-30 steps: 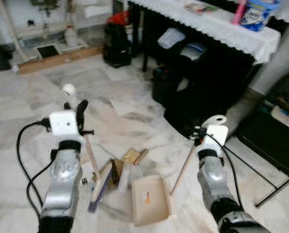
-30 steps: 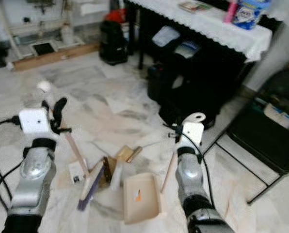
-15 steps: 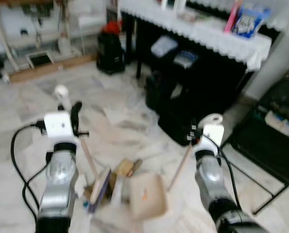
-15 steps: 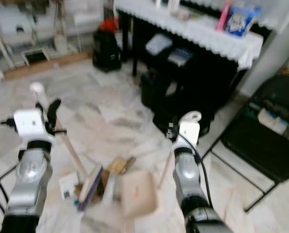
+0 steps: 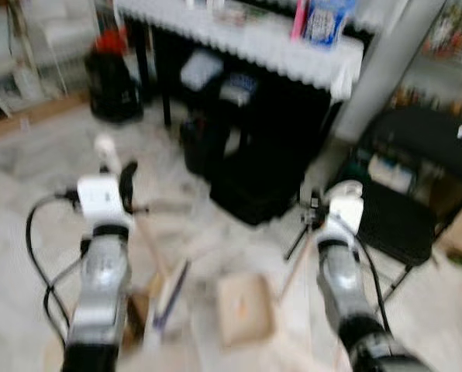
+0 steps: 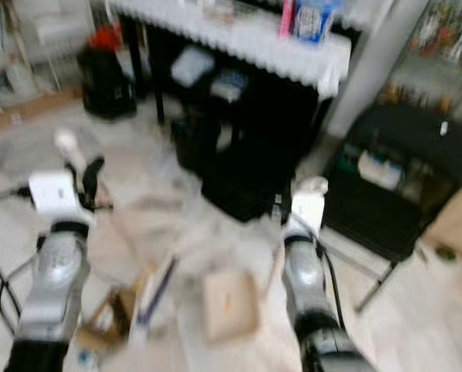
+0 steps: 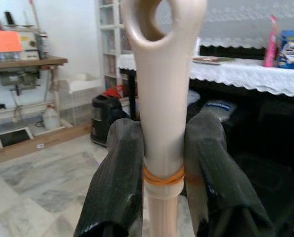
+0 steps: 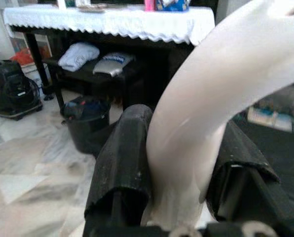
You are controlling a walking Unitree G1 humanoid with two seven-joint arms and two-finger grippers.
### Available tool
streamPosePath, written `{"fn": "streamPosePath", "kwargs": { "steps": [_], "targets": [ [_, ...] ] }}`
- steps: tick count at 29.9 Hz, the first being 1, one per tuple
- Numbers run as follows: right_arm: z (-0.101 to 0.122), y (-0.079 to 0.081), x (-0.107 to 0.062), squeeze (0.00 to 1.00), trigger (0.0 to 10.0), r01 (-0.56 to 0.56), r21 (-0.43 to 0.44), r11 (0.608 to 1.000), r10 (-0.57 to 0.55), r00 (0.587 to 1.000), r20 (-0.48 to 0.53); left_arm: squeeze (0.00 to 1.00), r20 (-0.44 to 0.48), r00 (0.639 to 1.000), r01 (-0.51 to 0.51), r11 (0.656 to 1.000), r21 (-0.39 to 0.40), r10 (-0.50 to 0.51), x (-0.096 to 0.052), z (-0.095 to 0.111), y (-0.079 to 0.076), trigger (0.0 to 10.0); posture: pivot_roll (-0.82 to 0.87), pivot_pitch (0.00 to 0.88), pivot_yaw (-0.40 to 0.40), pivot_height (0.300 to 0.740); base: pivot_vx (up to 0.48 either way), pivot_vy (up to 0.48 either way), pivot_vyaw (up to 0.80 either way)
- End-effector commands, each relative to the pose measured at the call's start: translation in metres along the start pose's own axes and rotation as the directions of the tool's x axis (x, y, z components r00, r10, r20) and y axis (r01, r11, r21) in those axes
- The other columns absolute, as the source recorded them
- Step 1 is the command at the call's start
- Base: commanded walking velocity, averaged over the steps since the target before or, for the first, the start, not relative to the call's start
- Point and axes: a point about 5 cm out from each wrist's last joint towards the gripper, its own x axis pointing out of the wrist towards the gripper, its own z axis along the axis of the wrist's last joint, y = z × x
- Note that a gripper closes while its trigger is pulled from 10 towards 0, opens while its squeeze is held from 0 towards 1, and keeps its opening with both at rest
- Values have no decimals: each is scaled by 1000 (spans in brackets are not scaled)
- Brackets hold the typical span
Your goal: Sweep floor
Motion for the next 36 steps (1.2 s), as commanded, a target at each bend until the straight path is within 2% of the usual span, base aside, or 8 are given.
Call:
{"fn": "streamPosePath", "kwargs": {
  "steps": [1, 19, 28, 36],
  "targets": [
    [6, -5, 5, 0, 10000, -5, -33, 999, 6, 1000, 10, 0, 39, 999, -7, 1000, 21, 6, 1, 6, 2, 10000, 30, 34, -81, 740, 0, 0, 0],
    [-11, -9, 4, 0, 10000, -37, -58, 998, 29, 992, -126, 0, -85, 996, -19, 996, 88, 27, -4, -34, 12, 10000, 28, 43, -78, 740, 0, 0, 0],
    [-14, -11, 4, 0, 10000, -46, -56, 997, 38, 989, -143, 0, 5, 995, -98, 992, 83, 98, 2, -22, 20, 10000, 27, 44, -78, 740, 0, 0, 0],
    [-24, -9, -2, 0, 10000, -72, -71, 995, 57, 980, -191, 0, 30, 992, -126, 987, 105, 123, 3, -21, 24, 10000, 32, 42, -77, 740, 0, 0, 0]
  ]
}}
